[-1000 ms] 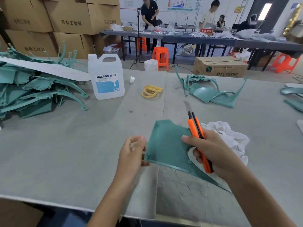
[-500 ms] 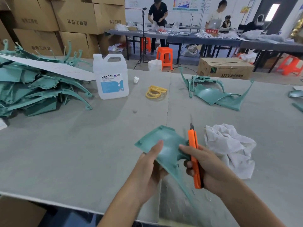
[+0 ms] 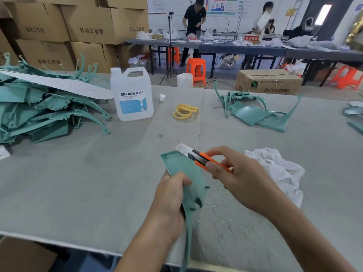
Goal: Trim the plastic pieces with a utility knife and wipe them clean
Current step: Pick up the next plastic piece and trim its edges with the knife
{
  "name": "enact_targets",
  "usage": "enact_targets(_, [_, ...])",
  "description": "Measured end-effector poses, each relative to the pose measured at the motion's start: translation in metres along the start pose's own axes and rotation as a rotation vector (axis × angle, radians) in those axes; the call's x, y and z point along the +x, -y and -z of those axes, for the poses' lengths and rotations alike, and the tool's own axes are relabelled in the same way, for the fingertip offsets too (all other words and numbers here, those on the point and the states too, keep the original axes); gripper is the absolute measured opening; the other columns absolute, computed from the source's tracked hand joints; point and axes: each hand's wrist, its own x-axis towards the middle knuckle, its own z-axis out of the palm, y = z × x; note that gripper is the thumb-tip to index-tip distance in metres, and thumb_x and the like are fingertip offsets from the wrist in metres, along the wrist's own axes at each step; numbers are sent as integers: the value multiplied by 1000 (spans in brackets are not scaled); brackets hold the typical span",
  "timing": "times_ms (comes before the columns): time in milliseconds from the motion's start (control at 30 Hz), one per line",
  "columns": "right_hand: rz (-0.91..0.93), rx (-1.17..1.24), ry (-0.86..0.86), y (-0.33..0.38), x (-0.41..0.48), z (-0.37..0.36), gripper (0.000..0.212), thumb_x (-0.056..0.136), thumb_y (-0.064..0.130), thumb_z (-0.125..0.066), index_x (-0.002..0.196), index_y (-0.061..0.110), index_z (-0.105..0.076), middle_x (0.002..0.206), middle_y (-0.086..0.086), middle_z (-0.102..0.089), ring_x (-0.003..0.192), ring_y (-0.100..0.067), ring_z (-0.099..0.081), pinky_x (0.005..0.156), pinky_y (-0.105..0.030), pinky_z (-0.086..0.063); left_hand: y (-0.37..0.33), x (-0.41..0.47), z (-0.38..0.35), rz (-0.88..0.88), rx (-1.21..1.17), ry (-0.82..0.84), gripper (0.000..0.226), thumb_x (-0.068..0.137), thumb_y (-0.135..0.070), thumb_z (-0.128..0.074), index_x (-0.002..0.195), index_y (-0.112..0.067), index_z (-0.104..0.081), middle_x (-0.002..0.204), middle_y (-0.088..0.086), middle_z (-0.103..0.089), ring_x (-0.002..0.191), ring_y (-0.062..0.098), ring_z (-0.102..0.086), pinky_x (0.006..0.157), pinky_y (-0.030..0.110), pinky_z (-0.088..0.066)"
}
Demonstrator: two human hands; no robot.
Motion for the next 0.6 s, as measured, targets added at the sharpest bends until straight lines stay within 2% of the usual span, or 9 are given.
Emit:
enact_targets(67, [-8,23,-11,-1,-1,-3,14,98,49,-55,112,49,-58,76,6,-68,64,-13,-60,64,-39,-53,-3,-3,2,-42,119,-48,40,77,11,-36,106,-4,-59,78,14,-62,60,24,-59,50,27,-48])
enact_targets(133, [-59,86,-13,-8,-4,-5,14,97,49,-56,110,52,-58,78,7,-69,63,-14,-61,60,-38,-53,-13,-2,13,-59,266,-84,41,74,10,-39,105,-12,-55,80,12,-59,63,24,-57,47,25,-44])
enact_targets(233, [-149,207,-15,-23,-12,-15,13,95,52,-55,106,57,-58,81,13,-70,62,-10,-63,53,-33,-50,-41,8,42,-54,758,-60,38,76,1,-51,106,-21,-47,89,12,-59,73,25,-56,54,30,-42])
enact_targets(300, [-198,292,-52,-33,-18,-29,10,96,49,-53,103,55,-59,81,10,-69,60,-9,-60,56,-39,-52,-63,18,56,-41,1073,41,29,86,3,-52,107,-17,-50,96,15,-64,76,26,-63,59,33,-50])
enact_targets(367, [-255,391,-47,-38,-22,-46,14,101,39,-51,101,49,-60,80,-1,-63,60,-11,-55,59,-43,-54,-74,33,62,-42,1300,112,17,95,-3,-52,109,-12,-57,105,14,-70,91,28,-70,79,40,-59])
enact_targets(433, [-311,532,25,-36,-24,-62,17,103,28,-50,102,42,-60,82,-6,-54,61,-8,-54,61,-37,-59,-76,45,61,-67,1565,112,14,99,-13,-51,110,-15,-59,112,9,-69,104,28,-66,92,43,-53])
enact_targets(533, [-341,803,112,-26,-21,-79,10,106,21,-48,114,23,-53,89,-9,-58,60,-13,-58,62,-40,-61,-71,57,56,-94,1790,88,13,100,-23,-48,109,-17,-54,113,10,-65,105,30,-62,93,42,-50])
enact_targets(600, [-315,883,116,-21,-18,-86,16,107,25,-48,122,27,-50,85,-7,-64,57,-19,-59,55,-40,-58,-66,58,52,-90,1867,81,15,102,-29,-46,109,-16,-51,112,11,-63,103,31,-61,92,42,-49])
